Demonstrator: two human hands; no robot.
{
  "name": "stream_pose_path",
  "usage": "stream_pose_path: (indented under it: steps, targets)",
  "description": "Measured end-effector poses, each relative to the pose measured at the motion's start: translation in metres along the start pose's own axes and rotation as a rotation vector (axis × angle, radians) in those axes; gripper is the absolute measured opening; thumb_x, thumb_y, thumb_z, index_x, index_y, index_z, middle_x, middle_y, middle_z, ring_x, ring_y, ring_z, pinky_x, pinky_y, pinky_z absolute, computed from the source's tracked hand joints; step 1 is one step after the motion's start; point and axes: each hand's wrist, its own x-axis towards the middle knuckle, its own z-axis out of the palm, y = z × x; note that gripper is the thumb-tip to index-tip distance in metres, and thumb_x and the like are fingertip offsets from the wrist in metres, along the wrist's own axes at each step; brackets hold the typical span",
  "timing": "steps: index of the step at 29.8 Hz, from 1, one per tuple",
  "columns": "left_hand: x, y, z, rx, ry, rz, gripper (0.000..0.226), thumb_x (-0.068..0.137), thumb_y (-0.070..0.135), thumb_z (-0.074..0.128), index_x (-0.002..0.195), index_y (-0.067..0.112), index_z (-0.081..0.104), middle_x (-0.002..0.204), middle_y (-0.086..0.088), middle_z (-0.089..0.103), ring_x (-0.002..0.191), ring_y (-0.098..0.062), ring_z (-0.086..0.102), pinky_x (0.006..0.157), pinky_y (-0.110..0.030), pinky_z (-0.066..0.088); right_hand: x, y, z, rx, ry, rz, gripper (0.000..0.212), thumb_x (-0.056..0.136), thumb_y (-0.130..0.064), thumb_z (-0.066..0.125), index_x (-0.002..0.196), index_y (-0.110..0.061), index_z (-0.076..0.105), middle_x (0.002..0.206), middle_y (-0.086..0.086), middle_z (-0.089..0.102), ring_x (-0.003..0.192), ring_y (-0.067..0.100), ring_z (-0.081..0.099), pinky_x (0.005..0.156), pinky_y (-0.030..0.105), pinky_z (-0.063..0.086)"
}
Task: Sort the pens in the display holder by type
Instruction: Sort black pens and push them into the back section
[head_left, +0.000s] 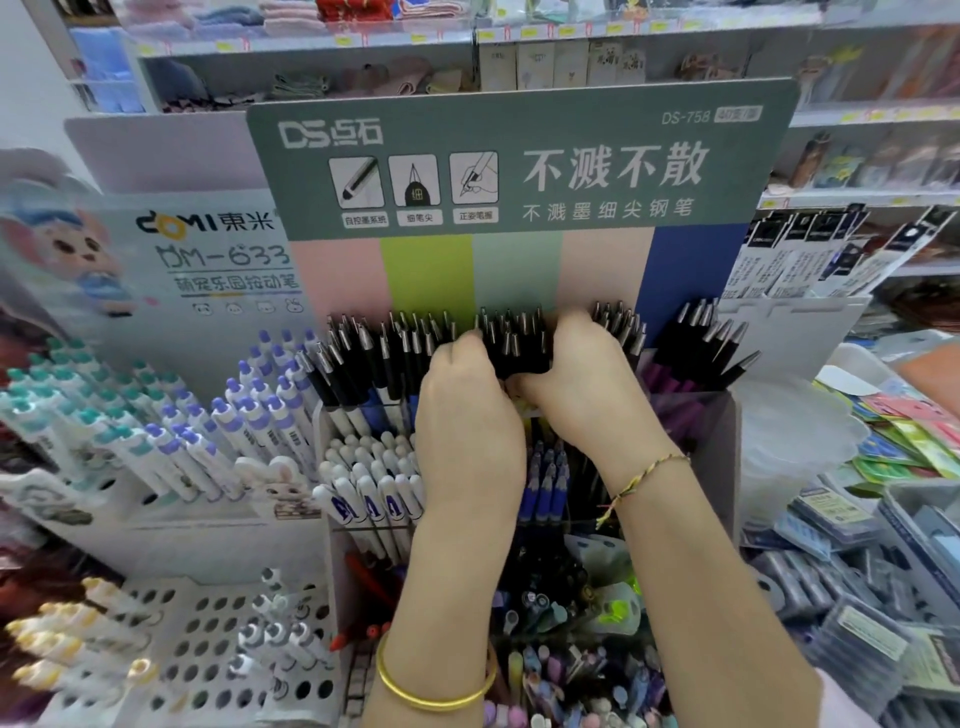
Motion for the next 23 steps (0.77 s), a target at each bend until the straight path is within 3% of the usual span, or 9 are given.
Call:
stream_pose_path:
  steps: [8, 12, 14, 17, 23]
  targets:
    - [-0.005, 0.004, 0.007, -0.034, 0.014, 0.072, 0.055, 0.08, -0.01, 0.043, 0.133, 0.005, 0.05, 0.121, -0.018, 0.052, 0.107, -0.036, 0.05, 0.084, -0.039, 0.04, 0.003, -0.001, 0.003, -0.015, 0.008, -0.016, 0.028, 0.078, -0.011, 0.067, 0.1, -0.002, 0.052, 0.105, 0.02, 0.059, 0.095, 0.037, 0.058, 0.067, 0.029, 0.036]
    - [-0.002, 0.003, 0.009, -0.095, 0.017, 0.066, 0.058, 0.083, -0.011, 0.042, 0.138, 0.005, 0.046, 0.133, -0.016, 0.051, 0.122, -0.031, 0.047, 0.097, -0.03, 0.035, -0.002, -0.005, 0.001, 0.009, 0.026, -0.011, 0.025, 0.079, -0.004, 0.061, 0.099, -0.003, 0.046, 0.104, 0.021, 0.06, 0.098, 0.037, 0.057, 0.071, 0.033, 0.041]
    - [0.001, 0.003, 0.011, -0.131, -0.002, 0.037, 0.058, 0.083, -0.012, 0.042, 0.138, 0.005, 0.044, 0.133, -0.017, 0.052, 0.122, -0.032, 0.046, 0.102, -0.033, 0.035, -0.004, -0.007, 0.0, 0.019, 0.043, -0.015, 0.024, 0.08, -0.002, 0.058, 0.1, -0.003, 0.045, 0.104, 0.021, 0.061, 0.099, 0.037, 0.057, 0.072, 0.035, 0.04]
    - [0.006, 0.002, 0.012, -0.174, -0.024, 0.025, 0.056, 0.078, -0.013, 0.04, 0.131, 0.001, 0.047, 0.122, -0.019, 0.055, 0.113, -0.035, 0.049, 0.097, -0.043, 0.04, -0.006, -0.008, -0.001, 0.012, 0.038, -0.011, 0.024, 0.08, -0.001, 0.058, 0.102, -0.001, 0.046, 0.105, 0.02, 0.061, 0.101, 0.037, 0.057, 0.072, 0.035, 0.039]
    - [0.011, 0.002, 0.012, -0.078, -0.05, 0.086, 0.049, 0.077, -0.013, 0.041, 0.123, -0.003, 0.051, 0.117, -0.023, 0.051, 0.107, -0.04, 0.045, 0.088, -0.039, 0.038, -0.007, -0.005, 0.002, 0.03, 0.036, 0.015, 0.021, 0.082, 0.001, 0.058, 0.099, -0.002, 0.048, 0.109, 0.02, 0.059, 0.102, 0.037, 0.056, 0.07, 0.031, 0.034]
